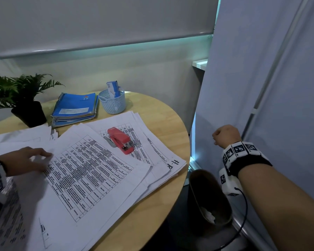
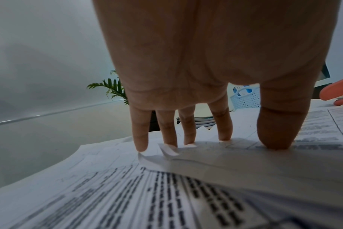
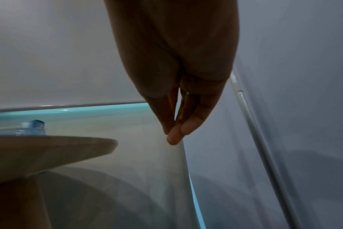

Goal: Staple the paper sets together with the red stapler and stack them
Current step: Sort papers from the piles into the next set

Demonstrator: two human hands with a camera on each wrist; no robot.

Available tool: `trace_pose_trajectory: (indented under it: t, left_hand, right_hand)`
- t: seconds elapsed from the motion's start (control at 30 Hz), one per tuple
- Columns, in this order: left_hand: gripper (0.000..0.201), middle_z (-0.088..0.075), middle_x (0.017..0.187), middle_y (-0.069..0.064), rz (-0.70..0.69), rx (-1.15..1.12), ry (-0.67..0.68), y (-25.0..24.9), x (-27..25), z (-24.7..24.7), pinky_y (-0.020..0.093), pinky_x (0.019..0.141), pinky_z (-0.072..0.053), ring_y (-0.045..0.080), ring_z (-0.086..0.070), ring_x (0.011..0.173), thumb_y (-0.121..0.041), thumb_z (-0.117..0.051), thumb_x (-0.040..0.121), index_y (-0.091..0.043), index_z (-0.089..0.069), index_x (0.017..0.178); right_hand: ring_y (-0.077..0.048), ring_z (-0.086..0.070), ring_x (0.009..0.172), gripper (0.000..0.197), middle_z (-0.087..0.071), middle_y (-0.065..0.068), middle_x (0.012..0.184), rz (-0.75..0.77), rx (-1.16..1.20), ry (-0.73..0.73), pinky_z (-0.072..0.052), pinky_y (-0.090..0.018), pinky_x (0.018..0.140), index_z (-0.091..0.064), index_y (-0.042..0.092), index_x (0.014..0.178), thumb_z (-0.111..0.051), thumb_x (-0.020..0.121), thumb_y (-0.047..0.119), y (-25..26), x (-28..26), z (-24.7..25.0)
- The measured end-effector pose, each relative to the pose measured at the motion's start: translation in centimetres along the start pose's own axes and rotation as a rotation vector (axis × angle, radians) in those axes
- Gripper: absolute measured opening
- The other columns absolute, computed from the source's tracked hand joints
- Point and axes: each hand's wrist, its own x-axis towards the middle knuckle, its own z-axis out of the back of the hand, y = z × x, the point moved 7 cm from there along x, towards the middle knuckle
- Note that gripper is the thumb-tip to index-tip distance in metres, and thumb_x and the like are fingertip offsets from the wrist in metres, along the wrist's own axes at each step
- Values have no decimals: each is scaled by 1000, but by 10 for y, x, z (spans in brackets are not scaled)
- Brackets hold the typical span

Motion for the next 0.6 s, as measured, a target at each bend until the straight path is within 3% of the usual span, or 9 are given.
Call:
trace_pose_trajectory:
  t: [0.1,0.23,0.3,0.43,0.53,0.6]
  left_hand:
    - [73,-52,114,5,-1,55,11,-41,-35,13,39,96,-37,25,-48,104,-69,-72,42,-41,-60,109]
    - [55,-43,132,5,12,127,68,-75,-70,19,30,103,-31,22,-44,118,-55,-68,75,-38,-48,124]
    - [55,-41,138,4,9,136,71,-80,-74,19,29,107,-29,21,-41,124,-51,-67,79,-36,-46,128]
    - [59,-34,147,-2,-18,169,87,-88,-80,20,27,111,-23,16,-31,135,-47,-66,81,-32,-43,133]
    - [67,-34,148,-2,-25,186,104,-91,-83,22,28,112,-24,16,-32,135,-53,-62,82,-34,-35,140]
    - [72,-33,149,-1,-32,210,118,-92,-86,22,29,112,-24,18,-32,136,-55,-57,84,-35,-25,146]
  right_hand:
    - [-30,-67,93,21,-71,-13,97,38,8,25,-53,-38,88,-74,5,85,-54,86,-1,24,-7,7]
    - [-26,-62,101,27,-67,-9,106,119,-7,62,-47,-26,87,-71,7,95,-48,86,-2,75,-22,16]
    - [-27,-61,100,24,-66,-9,106,200,-8,75,-46,-27,87,-71,6,96,-49,86,2,111,-29,18]
    - [-24,-67,84,13,-69,-7,87,331,-4,200,-53,-31,83,-69,8,87,-56,87,13,187,-51,1]
    - [-20,-63,87,9,-67,-4,96,435,-104,316,-50,-24,76,-67,13,90,-60,87,18,241,-73,-22]
    - [-17,-58,86,19,-64,-2,94,466,-205,404,-43,-19,64,-67,10,101,-64,88,23,268,-89,-39]
